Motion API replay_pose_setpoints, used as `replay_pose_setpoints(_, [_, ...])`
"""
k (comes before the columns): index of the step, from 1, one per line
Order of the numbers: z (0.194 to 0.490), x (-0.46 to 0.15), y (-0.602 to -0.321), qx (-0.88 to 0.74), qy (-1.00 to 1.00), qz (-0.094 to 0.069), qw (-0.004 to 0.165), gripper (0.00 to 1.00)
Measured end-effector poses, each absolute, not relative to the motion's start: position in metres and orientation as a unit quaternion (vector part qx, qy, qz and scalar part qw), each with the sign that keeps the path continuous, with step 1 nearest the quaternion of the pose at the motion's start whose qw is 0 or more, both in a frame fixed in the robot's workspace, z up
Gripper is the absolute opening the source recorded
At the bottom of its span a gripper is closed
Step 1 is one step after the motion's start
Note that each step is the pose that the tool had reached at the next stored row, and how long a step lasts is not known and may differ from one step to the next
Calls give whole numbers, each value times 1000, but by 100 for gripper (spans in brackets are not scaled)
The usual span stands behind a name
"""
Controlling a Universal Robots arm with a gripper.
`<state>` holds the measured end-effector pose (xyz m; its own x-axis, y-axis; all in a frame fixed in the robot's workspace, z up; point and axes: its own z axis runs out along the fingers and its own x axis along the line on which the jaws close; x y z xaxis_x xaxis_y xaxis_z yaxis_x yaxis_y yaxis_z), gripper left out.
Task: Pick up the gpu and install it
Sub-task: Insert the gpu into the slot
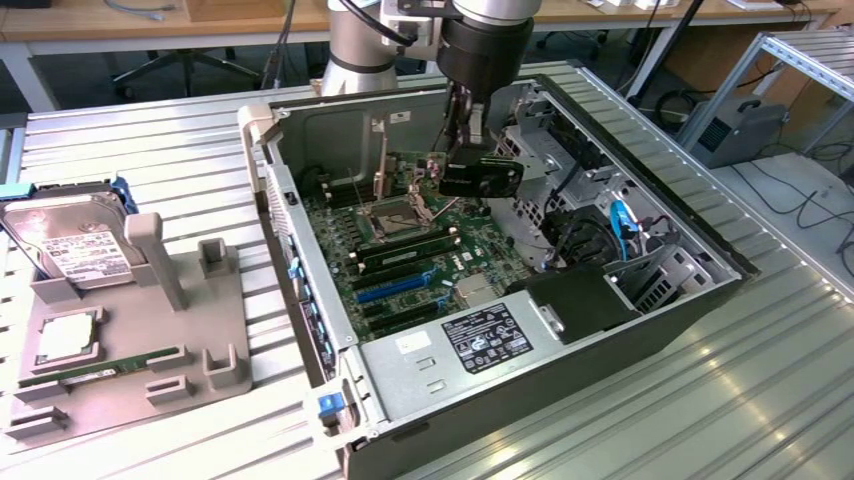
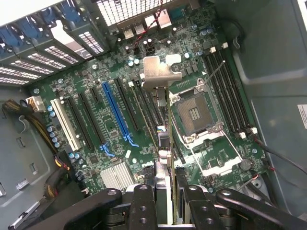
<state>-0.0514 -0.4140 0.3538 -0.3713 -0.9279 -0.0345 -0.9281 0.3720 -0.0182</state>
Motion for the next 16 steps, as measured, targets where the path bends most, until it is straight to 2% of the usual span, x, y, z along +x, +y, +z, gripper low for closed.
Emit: replay_pose_setpoints(16, [354,-51,-414,-568,822,2,19,28])
